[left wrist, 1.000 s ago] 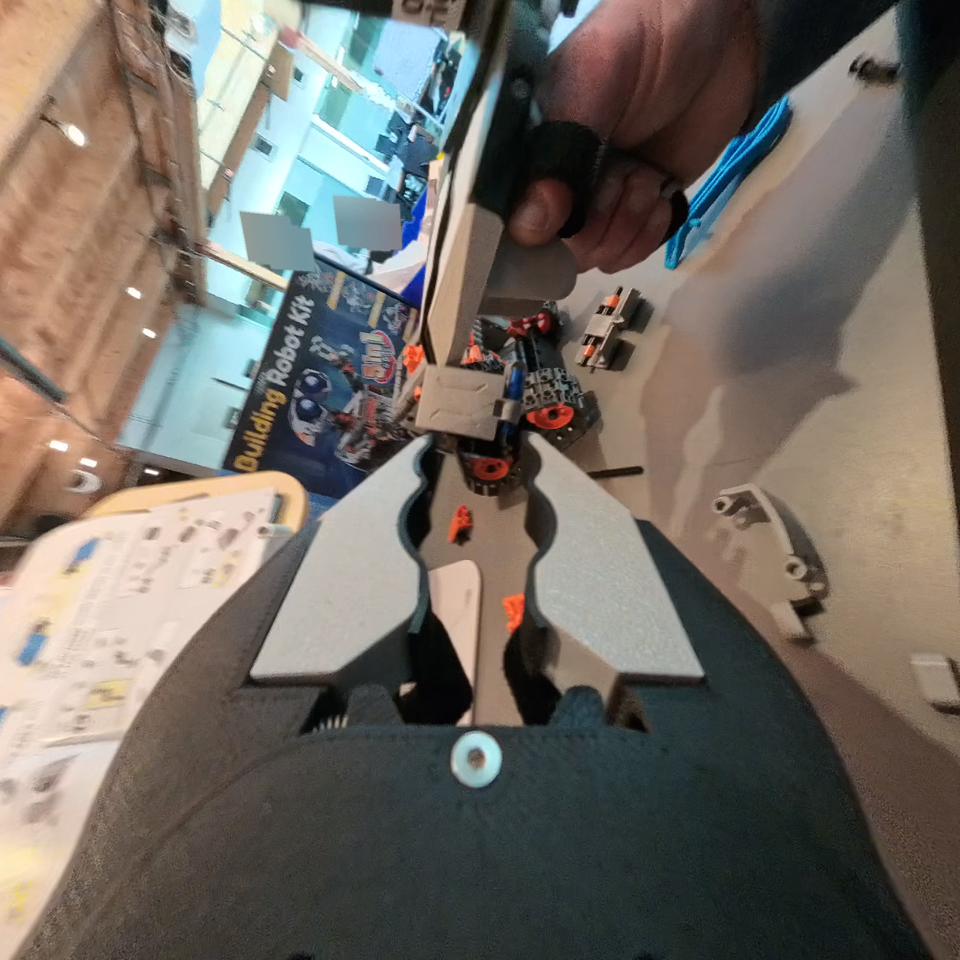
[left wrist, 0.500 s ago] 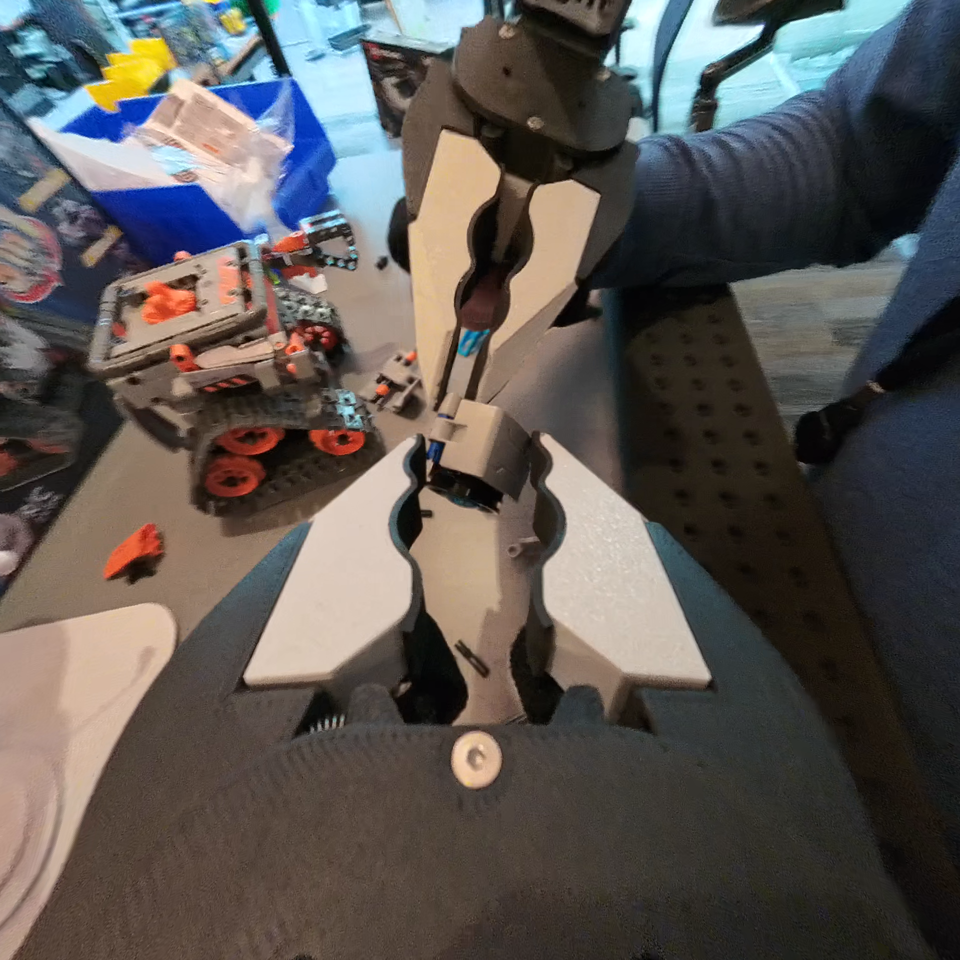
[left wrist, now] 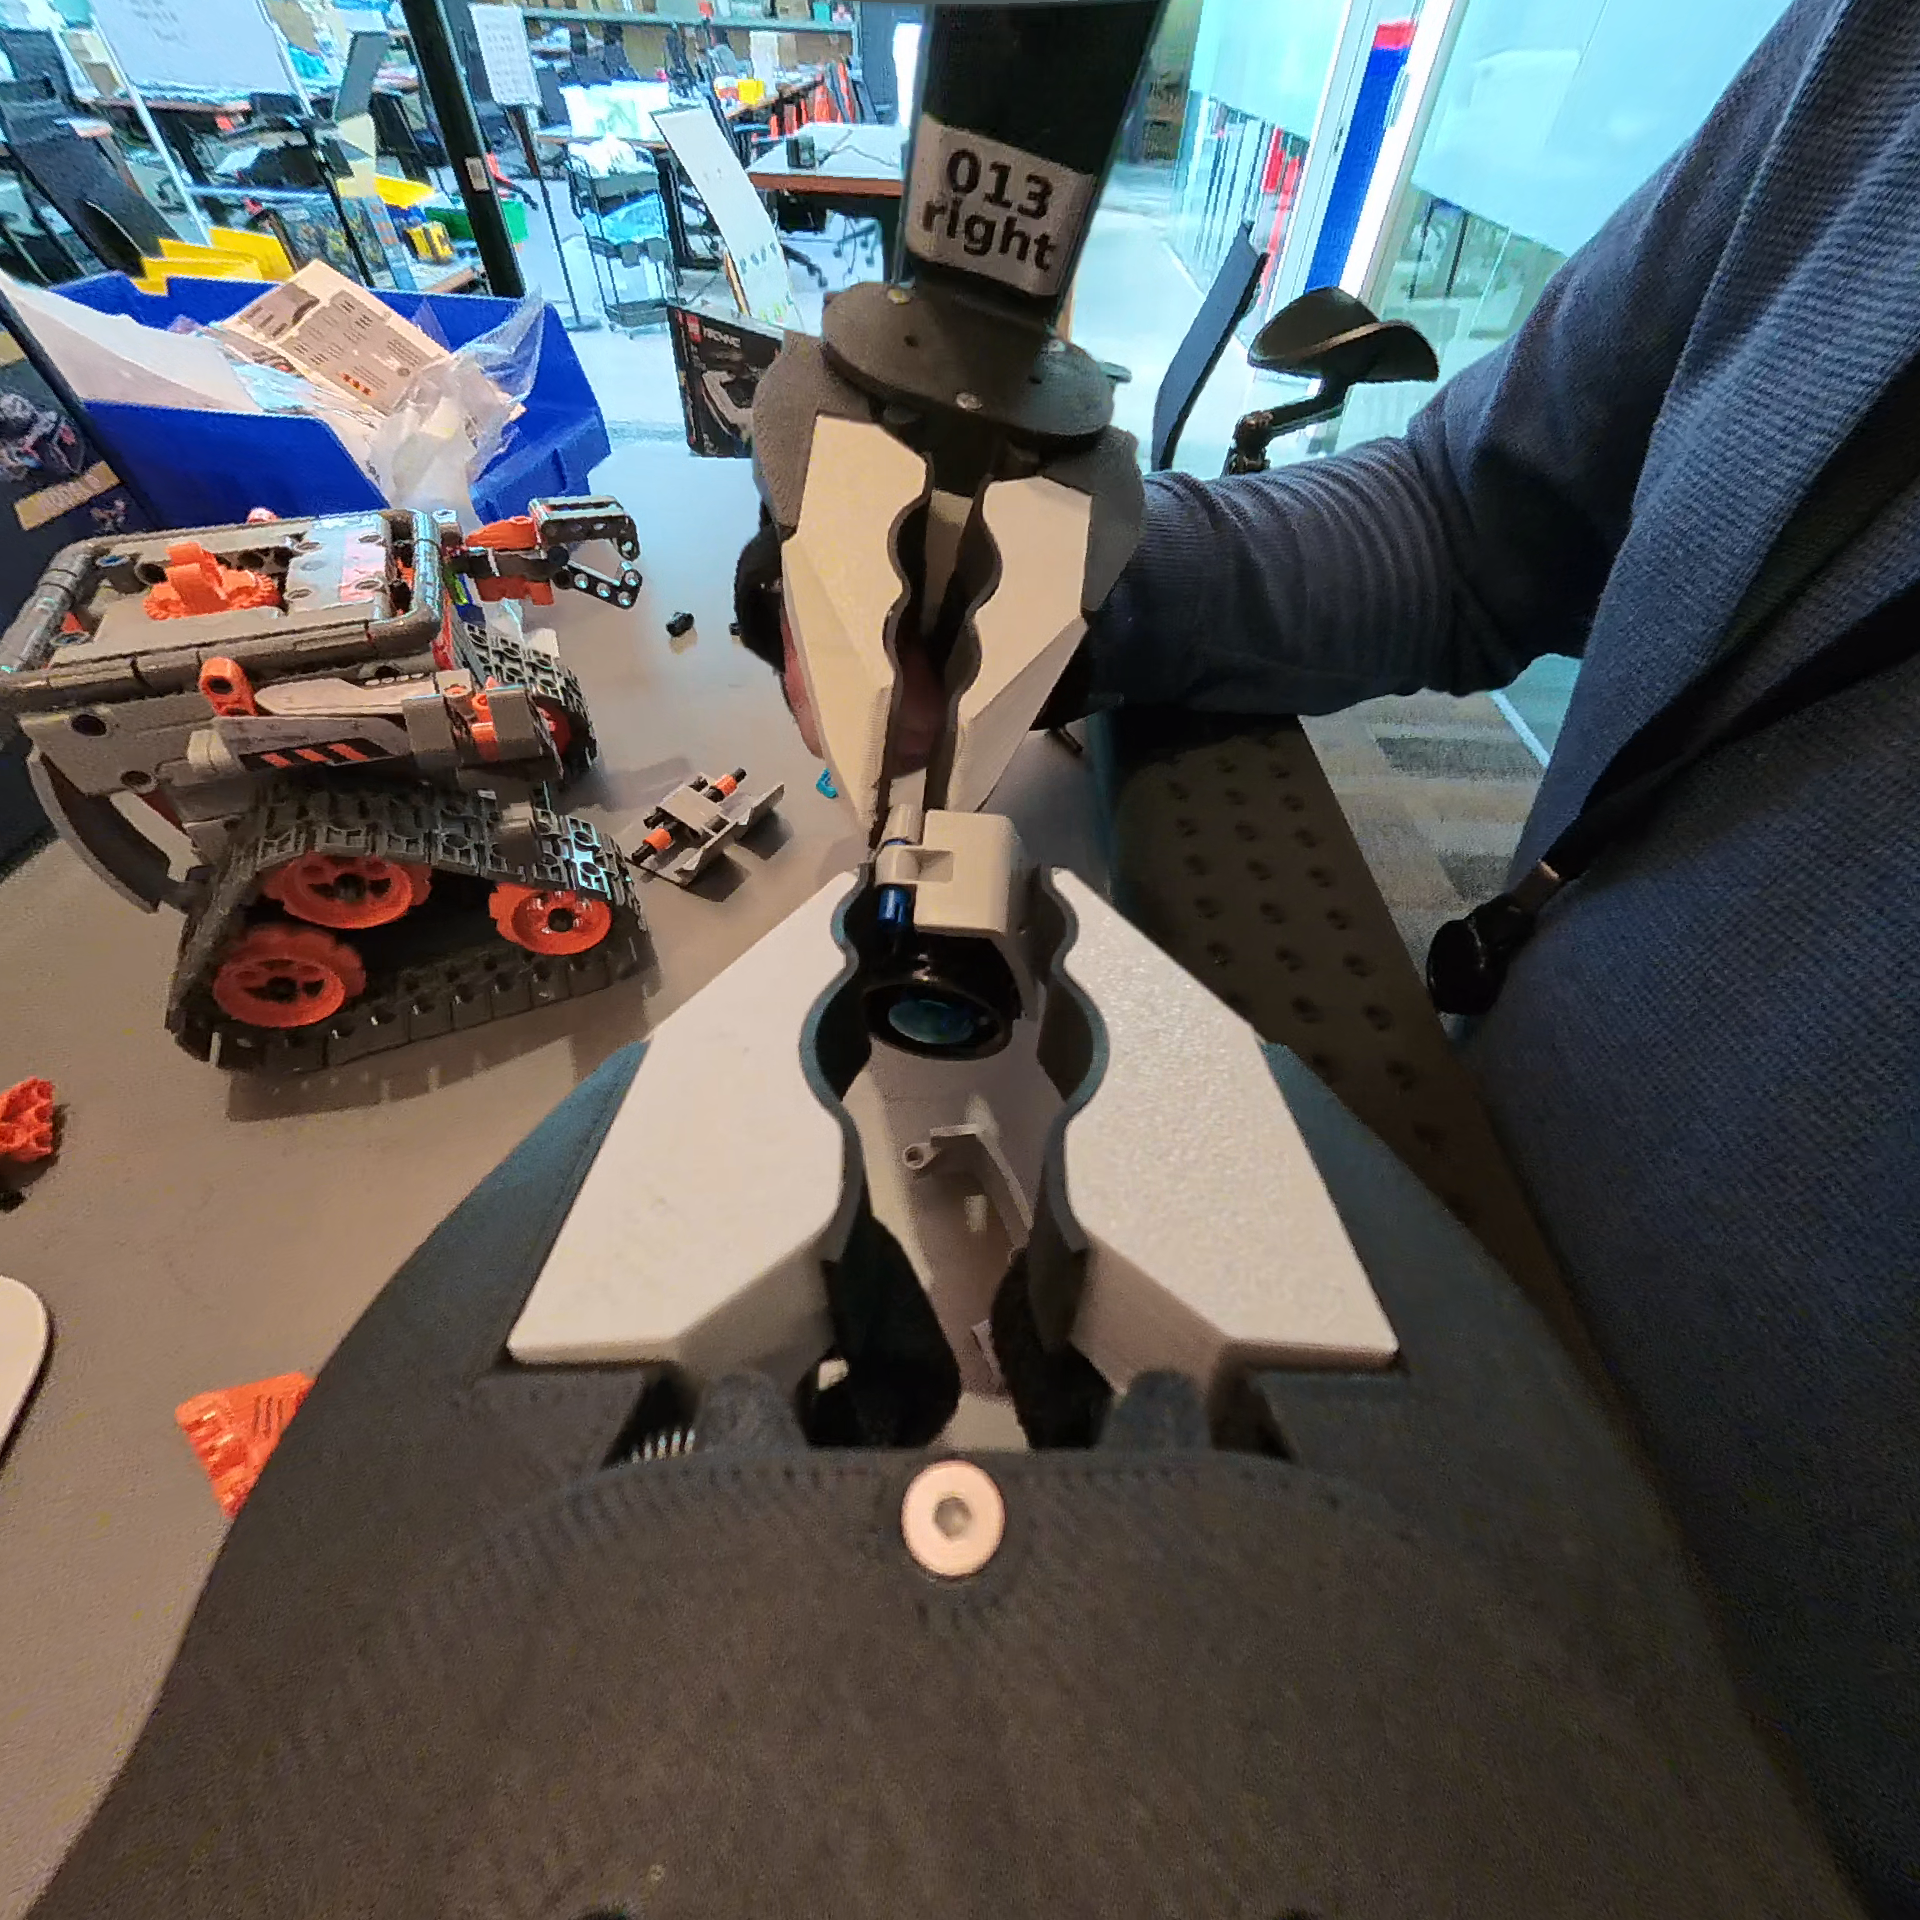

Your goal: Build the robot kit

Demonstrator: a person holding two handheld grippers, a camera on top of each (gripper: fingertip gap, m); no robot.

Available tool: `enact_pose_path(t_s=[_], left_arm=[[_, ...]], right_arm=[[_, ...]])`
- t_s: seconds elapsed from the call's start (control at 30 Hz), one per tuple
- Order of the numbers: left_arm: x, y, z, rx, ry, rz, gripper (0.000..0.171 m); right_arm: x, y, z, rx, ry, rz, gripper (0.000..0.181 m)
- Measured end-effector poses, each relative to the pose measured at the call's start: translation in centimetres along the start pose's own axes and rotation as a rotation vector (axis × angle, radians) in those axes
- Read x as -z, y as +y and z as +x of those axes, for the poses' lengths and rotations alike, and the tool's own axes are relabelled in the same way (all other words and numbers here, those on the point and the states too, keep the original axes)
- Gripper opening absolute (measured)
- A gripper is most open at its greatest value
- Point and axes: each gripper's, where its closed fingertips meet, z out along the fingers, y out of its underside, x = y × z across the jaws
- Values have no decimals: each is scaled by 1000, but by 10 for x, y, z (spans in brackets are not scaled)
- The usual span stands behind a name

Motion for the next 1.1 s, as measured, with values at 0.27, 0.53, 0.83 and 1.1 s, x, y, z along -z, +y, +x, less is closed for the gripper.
enact_pose_path(t_s=[0.27,0.53,0.83,1.1], left_arm=[[4,-1,3,48,52,35,27],[2,3,2,-14,11,-4,26],[3,6,4,-24,8,7,24],[6,4,5,5,25,45,23]], right_arm=[[-2,2,-4,-8,-26,-8,4],[-3,8,-5,-8,-38,-34,4],[-5,11,-8,-58,-75,-15,4],[-4,10,-9,-76,-86,-5,4]])
